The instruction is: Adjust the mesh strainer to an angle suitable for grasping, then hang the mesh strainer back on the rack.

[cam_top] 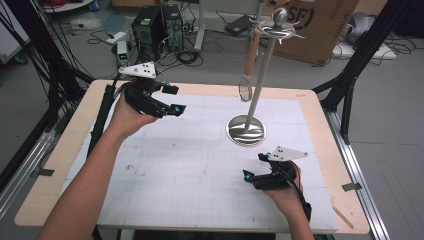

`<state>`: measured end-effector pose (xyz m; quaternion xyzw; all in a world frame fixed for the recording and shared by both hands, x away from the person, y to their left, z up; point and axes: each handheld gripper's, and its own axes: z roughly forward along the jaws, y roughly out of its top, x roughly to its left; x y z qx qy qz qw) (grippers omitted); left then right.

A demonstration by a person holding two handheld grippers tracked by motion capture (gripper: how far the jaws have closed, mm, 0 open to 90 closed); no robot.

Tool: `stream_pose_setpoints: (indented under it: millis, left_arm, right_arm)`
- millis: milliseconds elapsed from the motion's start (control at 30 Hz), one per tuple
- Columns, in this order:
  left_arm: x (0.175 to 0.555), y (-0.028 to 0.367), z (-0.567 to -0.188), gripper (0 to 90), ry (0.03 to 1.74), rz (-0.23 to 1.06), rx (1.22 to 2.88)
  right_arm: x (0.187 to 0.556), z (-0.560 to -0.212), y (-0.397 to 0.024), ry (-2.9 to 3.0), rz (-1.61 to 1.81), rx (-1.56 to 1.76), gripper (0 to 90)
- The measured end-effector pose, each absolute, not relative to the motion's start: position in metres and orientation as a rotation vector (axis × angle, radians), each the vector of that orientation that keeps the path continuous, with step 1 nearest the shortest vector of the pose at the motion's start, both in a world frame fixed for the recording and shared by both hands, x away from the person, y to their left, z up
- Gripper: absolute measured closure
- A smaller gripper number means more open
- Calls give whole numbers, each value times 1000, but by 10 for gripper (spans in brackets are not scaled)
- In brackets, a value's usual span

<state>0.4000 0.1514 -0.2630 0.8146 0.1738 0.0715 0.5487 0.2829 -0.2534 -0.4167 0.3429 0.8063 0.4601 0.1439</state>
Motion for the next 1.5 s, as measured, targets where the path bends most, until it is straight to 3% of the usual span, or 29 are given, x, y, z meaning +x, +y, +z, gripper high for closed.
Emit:
stream_pose_setpoints:
  millis: [1500]
  left_arm:
    - [352, 174, -344, 126, 456, 180, 1928]
  right_arm:
    - [282, -416, -253, 2324, 1325, 979, 144]
